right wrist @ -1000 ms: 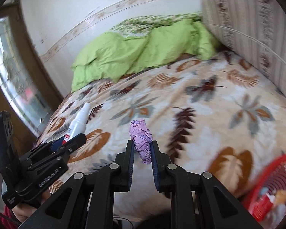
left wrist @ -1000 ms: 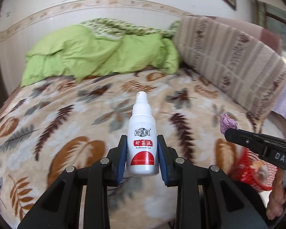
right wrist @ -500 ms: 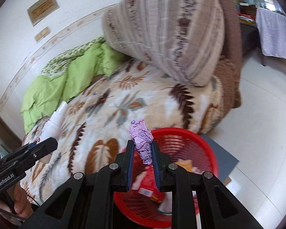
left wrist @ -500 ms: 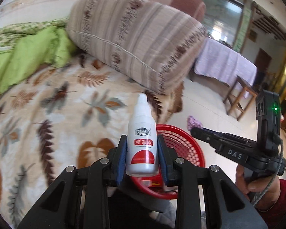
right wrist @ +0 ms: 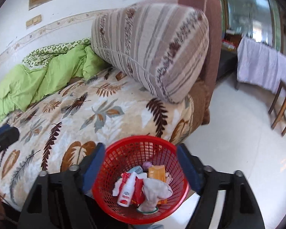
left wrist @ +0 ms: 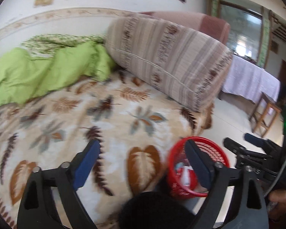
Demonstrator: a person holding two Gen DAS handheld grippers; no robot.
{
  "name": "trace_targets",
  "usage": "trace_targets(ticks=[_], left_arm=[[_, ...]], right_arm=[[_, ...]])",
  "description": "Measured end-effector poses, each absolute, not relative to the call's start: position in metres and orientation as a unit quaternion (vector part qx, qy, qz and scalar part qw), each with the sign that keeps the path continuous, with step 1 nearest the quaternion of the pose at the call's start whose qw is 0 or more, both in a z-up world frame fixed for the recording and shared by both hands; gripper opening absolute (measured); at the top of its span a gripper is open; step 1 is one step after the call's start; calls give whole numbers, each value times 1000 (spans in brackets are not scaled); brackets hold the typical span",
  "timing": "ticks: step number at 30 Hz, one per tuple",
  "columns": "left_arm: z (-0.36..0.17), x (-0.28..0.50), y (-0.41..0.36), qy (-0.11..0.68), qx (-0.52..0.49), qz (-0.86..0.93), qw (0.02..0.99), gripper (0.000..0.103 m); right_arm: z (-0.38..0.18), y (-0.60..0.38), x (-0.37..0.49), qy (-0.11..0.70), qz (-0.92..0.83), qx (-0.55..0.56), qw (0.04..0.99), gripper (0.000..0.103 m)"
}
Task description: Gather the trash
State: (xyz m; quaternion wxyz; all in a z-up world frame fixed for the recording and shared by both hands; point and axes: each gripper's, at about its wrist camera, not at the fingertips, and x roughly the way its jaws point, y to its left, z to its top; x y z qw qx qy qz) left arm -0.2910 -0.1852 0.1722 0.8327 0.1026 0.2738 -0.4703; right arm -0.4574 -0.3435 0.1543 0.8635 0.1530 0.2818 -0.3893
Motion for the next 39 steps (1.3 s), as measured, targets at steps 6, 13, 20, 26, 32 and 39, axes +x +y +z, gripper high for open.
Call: trace_targets(ticks=[6, 13, 20, 26, 32, 39], left_arm=[[164, -285, -128, 252, 103, -398, 876, 103], [143, -289, -106, 250, 120, -370, 887, 103], [143, -290, -100, 230, 140, -339, 901, 103], [145, -285, -102, 249, 148, -330, 899, 103], [143, -284, -101, 248, 150, -323, 901, 103], [142, -283, -99, 254, 135, -329, 899, 103]], right_arm=[[154, -297, -436, 295, -390, 148, 860, 96], [154, -269, -421, 312, -412, 98, 851, 98], [153, -257, -413, 322, -410, 76, 850, 98], [151, -259, -412, 327, -409, 78, 848, 98], [150, -262, -415, 327, -409, 85, 848, 98], [148, -266, -416, 329, -408, 92, 847, 98]])
